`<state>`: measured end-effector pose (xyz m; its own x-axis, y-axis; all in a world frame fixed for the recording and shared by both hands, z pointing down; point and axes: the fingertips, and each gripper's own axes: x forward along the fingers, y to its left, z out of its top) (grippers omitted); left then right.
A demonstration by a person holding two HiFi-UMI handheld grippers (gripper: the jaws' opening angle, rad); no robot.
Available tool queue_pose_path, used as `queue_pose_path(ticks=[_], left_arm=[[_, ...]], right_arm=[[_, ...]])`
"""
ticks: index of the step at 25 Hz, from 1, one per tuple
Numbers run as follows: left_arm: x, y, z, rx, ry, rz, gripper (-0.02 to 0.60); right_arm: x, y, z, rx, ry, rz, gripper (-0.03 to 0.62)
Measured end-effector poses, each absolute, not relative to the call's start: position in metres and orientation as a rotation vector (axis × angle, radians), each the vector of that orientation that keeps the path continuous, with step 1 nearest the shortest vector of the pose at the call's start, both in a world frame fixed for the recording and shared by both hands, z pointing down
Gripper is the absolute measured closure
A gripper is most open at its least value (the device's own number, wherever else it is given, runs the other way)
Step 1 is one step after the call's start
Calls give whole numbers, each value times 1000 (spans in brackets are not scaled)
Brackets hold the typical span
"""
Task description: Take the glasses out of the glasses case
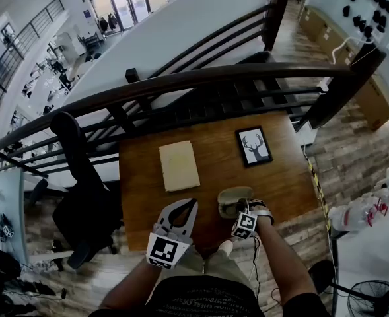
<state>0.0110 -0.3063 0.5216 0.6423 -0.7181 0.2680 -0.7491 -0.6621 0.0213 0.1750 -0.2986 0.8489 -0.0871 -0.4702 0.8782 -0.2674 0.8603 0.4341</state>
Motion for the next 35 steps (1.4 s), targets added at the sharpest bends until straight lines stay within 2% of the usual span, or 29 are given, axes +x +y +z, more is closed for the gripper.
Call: queue_pose_path(ticks=[1, 6, 14, 22, 35], left_arm=[[12, -306, 522, 2727, -1222, 363, 555], [12, -303, 524, 2724, -1221, 375, 555], [0, -307, 525, 2698, -1258, 401, 555], [2, -308, 527, 2690, -1247, 402, 555], [9, -317, 521, 2697, -1230, 361, 555]], right_arm=[[175, -297, 851, 565, -1684, -167, 497], [176, -298, 855, 534, -1661, -175, 491], [168, -307, 864, 511, -1627, -209, 537], [167, -308, 865, 466, -1573, -205, 556], [192, -314, 793, 1019, -1891, 195, 569]])
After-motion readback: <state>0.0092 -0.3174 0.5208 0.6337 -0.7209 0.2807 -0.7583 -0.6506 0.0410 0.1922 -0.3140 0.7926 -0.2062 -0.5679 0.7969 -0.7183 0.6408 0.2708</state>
